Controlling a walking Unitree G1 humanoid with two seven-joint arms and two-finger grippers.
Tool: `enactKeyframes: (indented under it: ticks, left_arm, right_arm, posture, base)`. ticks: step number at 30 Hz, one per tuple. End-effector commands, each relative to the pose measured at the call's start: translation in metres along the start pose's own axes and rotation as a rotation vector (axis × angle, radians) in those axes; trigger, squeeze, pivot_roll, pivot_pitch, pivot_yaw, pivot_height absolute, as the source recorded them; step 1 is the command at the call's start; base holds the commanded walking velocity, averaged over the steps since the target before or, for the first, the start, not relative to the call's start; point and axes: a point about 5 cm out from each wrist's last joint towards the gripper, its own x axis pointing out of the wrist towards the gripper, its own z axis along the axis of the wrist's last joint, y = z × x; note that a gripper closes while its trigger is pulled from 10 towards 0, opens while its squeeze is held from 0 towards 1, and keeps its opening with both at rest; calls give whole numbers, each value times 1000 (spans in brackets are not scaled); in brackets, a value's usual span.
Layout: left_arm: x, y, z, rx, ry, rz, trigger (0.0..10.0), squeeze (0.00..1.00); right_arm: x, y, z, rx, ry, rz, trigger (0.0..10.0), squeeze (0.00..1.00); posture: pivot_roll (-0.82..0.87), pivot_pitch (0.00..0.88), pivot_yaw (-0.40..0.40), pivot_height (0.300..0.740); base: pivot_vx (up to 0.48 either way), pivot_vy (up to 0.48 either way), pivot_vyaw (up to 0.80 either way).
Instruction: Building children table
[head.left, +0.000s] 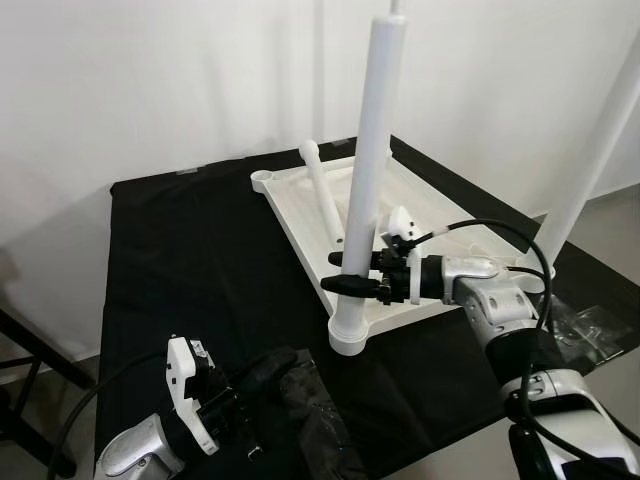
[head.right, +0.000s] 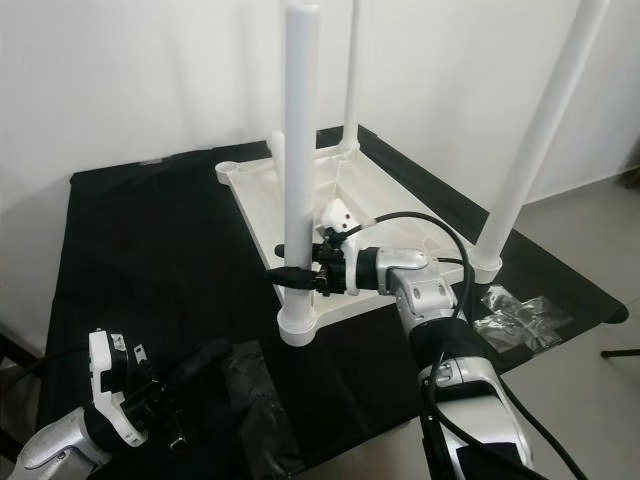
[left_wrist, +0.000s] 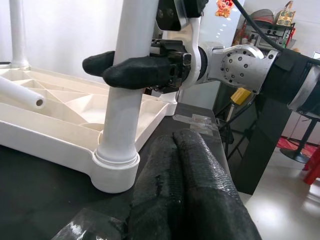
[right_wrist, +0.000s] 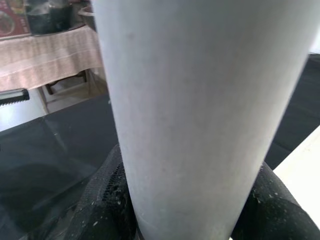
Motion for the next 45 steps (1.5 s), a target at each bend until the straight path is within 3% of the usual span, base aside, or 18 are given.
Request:
enactKeyframes:
  ticks: [1,8,9,10,11,13,15,19,21,22,27,28,36,37,38,39,42,45]
  left_arm:
    - [1,-1,0,7,0,-1,10000,0]
    - [2,-2,1,5,-6,0,10000,0]
    - [2,-2,1,5,-10,0,10000,0]
    - [1,-2,2,6,-12,2,10000,0]
    - [1,-2,2,6,-12,2,10000,0]
    - [-1,1,4,10,-8,1,10000,0]
    - [-2,2,5,11,-6,1,10000,0]
    - [-2,5,4,-8,-11,-4,10000,0]
    - [-1,6,4,-7,-7,-7,10000,0]
    - [-2,7,4,0,-11,6,10000,0]
    - [-2,7,5,8,-21,27,10000,0]
    - [-1,7,4,2,-10,9,10000,0]
    - [1,6,3,-3,-7,-2,10000,0]
    - [2,6,2,-3,-9,-2,10000,0]
    - [2,6,2,-3,-9,-2,10000,0]
    - [2,6,2,-3,-11,-2,10000,0]
    - [3,6,1,-2,-13,1,10000,0]
    - [3,6,1,-1,-11,0,10000,0]
  right_arm:
    - [-6,-1,2,-8,-13,17,0,0]
    - [-7,5,-15,-11,48,-63,0,0]
    - [0,15,-27,12,78,-144,0,0]
    - [19,29,-38,123,33,-503,0,0]
    - [19,29,-38,123,33,-503,0,0]
    - [30,74,-38,26,98,-701,0,0]
    - [32,85,-35,-16,103,-706,0,0]
    - [37,74,-44,130,87,-635,0,0]
    - [41,74,-46,125,96,-611,0,0]
    - [42,75,-47,106,109,-600,941,0]
    - [42,76,-48,96,118,-603,941,0]
    - [42,72,-34,128,74,-536,10000,1000]
    - [42,66,-2,40,-20,-359,10000,1000]
    - [40,61,8,-26,-44,-274,10000,196]
    - [40,61,8,-26,-44,-274,10000,196]
    - [38,52,16,-76,-57,-179,10000,0]
    - [31,39,26,-118,-58,36,10000,0]
    - [31,33,26,-127,-33,74,10000,0]
  posture:
    - [-17,0,-6,740]
    - [-32,0,-18,740]
    - [-43,0,-25,740]
    - [-48,6,-14,740]
    - [-48,6,-14,740]
    - [-57,14,-1,740]
    - [-57,14,-1,740]
    - [-62,0,4,740]
    - [-62,0,4,740]
    - [-62,0,8,740]
    - [-62,0,8,740]
    - [-65,0,12,740]
    - [-62,0,7,740]
    - [-61,0,6,740]
    - [-61,0,6,740]
    - [-62,0,3,740]
    - [-56,0,3,740]
    - [-54,0,3,740]
  base:
    - [0,0,0]
    - [0,0,0]
    - [0,0,0]
    - [0,0,0]
    - [0,0,0]
    - [0,0,0]
    - [0,0,0]
    - [0,0,0]
    - [0,0,0]
    - [0,0,0]
    - [0,0,0]
    - [0,0,0]
    - [0,0,0]
    - [0,0,0]
    - [0,0,0]
    - [0,0,0]
    - [0,0,0]
    - [0,0,0]
